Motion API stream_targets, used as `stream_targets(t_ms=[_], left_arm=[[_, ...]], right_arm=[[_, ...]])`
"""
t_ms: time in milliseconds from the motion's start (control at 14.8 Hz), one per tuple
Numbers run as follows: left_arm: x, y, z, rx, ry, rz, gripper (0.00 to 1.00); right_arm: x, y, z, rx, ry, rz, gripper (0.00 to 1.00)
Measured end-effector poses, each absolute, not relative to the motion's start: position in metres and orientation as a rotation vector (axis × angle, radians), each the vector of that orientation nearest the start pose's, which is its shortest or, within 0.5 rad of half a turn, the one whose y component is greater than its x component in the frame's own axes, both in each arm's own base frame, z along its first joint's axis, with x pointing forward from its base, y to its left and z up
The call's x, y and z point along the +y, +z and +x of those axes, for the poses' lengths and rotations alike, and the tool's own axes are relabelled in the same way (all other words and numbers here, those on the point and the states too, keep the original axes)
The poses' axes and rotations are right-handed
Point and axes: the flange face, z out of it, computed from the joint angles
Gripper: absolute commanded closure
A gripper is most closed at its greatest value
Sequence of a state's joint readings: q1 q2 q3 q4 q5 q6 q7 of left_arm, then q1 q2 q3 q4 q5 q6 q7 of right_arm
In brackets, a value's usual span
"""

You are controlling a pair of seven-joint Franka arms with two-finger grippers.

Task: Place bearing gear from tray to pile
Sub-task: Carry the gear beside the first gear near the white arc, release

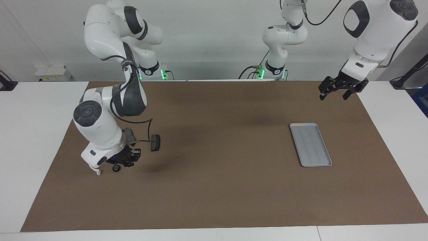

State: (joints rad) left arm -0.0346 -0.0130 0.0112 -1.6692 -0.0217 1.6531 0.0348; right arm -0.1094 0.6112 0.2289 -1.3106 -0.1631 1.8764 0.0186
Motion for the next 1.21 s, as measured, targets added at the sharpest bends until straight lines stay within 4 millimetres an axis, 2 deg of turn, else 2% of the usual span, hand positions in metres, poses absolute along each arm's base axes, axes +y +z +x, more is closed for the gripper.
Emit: stream_targets(t_ms=[270,472,607,876,1213], left_arm=[[-0.015,0.592,0.555,0.089,0.005,-3.162,0.00],[-0.015,0.592,0.555,0.089,0.005,-3.162,0.00],[-0.015,0.592,0.555,0.089,0.005,-3.162,0.00],[-0.015,0.592,0.555,0.089,0.005,-3.162,0.00],[-0.015,0.592,0.555,0.089,0.005,-3.162,0.00]], right_arm=[[0.041,0.343,0.710,-0.191,0.019,-3.154,1.00],[0.034,0.311,0.703,-0.181,-0.024,-3.146,1.00],[0.031,0.297,0.697,-0.163,-0.019,-3.144,1.00],[0.032,0.288,0.693,-0.135,-0.025,-3.142,1.00],[0.033,0.288,0.690,-0.127,-0.054,-3.142,1.00]])
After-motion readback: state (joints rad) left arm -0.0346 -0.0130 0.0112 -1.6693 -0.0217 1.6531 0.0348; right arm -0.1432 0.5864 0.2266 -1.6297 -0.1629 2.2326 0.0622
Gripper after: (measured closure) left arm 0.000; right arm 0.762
